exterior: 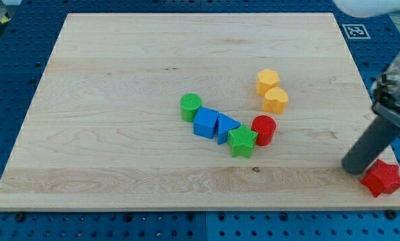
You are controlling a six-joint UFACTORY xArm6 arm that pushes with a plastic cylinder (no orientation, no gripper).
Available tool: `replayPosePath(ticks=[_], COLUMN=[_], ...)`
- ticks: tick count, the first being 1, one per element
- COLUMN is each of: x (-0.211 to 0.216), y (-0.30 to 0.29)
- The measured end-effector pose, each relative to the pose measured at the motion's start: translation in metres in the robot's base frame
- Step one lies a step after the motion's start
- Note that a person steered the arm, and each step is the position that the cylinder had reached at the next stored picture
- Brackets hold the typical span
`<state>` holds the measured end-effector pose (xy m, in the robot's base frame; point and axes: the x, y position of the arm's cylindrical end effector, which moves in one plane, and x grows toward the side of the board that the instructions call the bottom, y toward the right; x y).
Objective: Move the arm below the yellow heart
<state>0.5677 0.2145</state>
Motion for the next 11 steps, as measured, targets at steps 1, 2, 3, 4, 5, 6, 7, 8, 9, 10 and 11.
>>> replayPosePath(ticks=[1,2,3,4,5,6,7,8,9,10,11], x=[-0.006,-0.014,-0.020,-0.028,-0.041,-0.056,-0.056,-0.057,-0.068,-0.083,-0.091], y=[-0.010,-0.012,-0.027,-0.039,-0.040,-0.040,-0.051,-0.079,-0.091,-0.091,-0.119])
